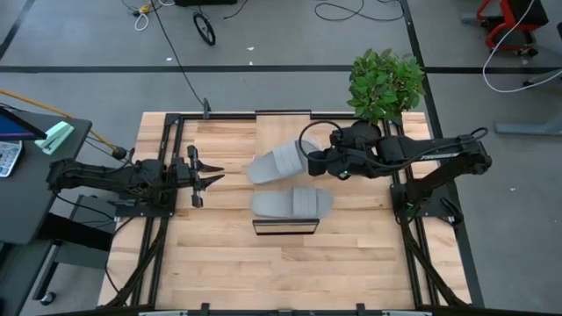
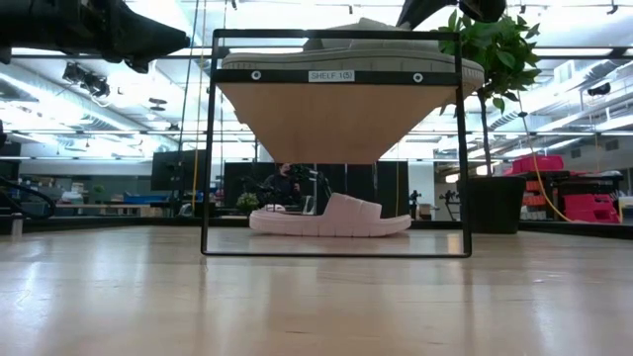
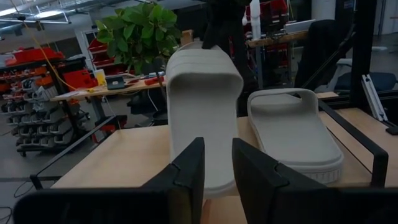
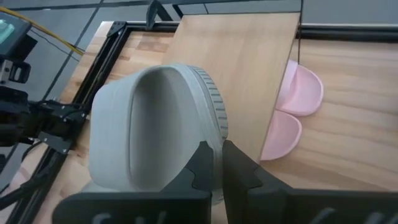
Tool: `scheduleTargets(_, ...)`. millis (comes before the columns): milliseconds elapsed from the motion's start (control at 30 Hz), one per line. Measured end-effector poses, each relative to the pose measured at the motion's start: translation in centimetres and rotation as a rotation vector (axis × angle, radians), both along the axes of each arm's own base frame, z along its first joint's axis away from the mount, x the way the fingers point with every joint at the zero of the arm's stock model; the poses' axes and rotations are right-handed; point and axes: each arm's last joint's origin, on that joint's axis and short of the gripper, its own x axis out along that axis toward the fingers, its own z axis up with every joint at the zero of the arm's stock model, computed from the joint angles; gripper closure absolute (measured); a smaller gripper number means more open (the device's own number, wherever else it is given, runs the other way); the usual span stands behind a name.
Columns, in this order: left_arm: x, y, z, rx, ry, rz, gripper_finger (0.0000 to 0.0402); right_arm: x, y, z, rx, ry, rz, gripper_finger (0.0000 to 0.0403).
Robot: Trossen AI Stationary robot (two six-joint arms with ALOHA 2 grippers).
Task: Pick and place slides into the shelf
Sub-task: Put the gray slipper on the shelf
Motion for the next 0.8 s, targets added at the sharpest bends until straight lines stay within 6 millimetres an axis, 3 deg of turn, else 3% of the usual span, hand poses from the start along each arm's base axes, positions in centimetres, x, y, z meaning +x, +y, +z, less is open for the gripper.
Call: scheduleTargets(800,0.0,0.0,-0.06,0.005,0.007,0.0,0.0317,-0.83,-0.11,-0.95,0.076,0.115,-0.025,0.0389)
